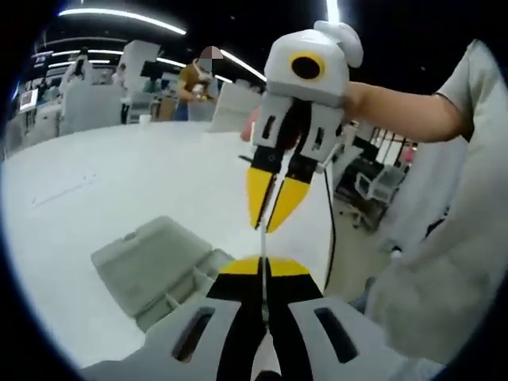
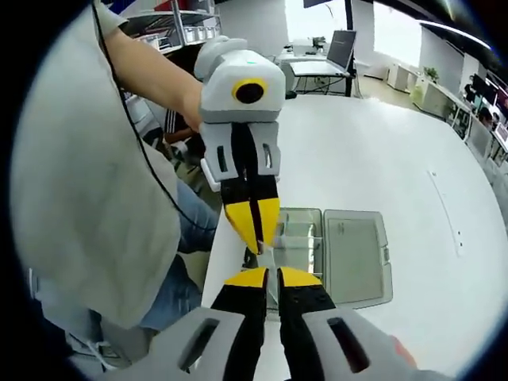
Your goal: Insert the divider into the dual guide fixture by aligning both edges with the guide slots and pushing it downward to the bottom, including one-sided entry, uneven engagement, binding, and posture correction.
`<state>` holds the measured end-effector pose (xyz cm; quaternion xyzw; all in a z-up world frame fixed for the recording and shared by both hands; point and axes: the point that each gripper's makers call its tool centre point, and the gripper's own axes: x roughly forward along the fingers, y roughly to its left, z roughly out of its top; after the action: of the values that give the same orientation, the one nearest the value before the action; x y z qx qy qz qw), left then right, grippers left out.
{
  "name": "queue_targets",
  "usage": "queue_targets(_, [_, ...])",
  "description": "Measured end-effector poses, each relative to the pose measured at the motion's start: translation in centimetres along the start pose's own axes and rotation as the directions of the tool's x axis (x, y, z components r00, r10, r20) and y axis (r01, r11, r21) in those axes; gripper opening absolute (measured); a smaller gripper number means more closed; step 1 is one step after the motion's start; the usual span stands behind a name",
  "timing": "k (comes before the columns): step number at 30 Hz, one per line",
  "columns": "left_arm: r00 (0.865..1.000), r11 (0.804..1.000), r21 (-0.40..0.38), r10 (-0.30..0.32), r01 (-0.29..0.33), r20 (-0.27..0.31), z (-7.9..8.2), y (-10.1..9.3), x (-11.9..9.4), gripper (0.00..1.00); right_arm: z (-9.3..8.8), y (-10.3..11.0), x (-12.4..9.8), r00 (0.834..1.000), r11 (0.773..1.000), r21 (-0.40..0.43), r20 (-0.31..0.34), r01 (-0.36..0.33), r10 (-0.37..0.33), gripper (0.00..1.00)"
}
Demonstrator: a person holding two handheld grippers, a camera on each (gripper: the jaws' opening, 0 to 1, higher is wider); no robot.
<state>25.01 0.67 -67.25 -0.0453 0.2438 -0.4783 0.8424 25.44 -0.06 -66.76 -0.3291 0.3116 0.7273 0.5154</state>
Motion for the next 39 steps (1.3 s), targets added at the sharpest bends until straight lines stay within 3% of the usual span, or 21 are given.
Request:
queue_targets(17, [1.0,0.999,0.039,-0.004,0.003,0.022,-0.2,0.1,-0.3,0.0,0.0,0.4,0.3,0.999,0.999,0.002,0.003,-0.046,0.046,0.0])
queue_targets(39, [1.0,1.0,0.0,0.017,-0.017,-0.014,-1.3,0.5,-0.1,0.0,0.8,0.8,0.8,0.999,0.999,0.014,0.013,-0.051,0.051,0.0])
